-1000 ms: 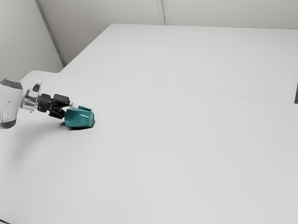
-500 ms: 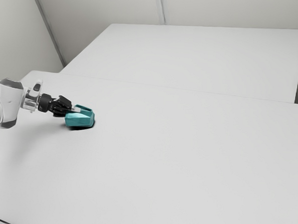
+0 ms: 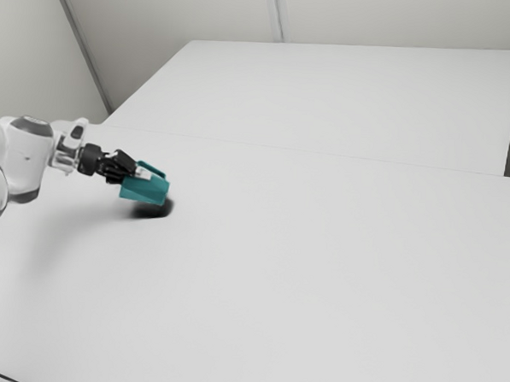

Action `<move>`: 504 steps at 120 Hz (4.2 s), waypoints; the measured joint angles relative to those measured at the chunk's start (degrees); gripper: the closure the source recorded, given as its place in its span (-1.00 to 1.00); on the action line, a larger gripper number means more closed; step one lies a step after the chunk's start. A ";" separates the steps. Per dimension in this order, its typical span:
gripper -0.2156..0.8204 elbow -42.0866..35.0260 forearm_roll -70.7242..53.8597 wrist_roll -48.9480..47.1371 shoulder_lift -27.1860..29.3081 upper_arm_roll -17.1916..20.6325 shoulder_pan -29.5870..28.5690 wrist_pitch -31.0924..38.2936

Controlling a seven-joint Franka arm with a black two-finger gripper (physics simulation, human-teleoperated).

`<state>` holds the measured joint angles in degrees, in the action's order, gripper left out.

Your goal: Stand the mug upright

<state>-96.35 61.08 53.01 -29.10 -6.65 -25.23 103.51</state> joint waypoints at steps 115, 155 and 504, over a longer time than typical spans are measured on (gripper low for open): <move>0.92 -15.16 -42.44 -16.05 23.76 5.69 12.10 12.96; 0.92 -24.71 -52.32 -26.04 30.70 9.54 13.79 17.61; -0.50 -16.11 -64.20 -67.51 33.35 19.96 19.36 7.59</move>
<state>-112.46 -3.12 -14.51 4.25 13.31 -5.88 111.10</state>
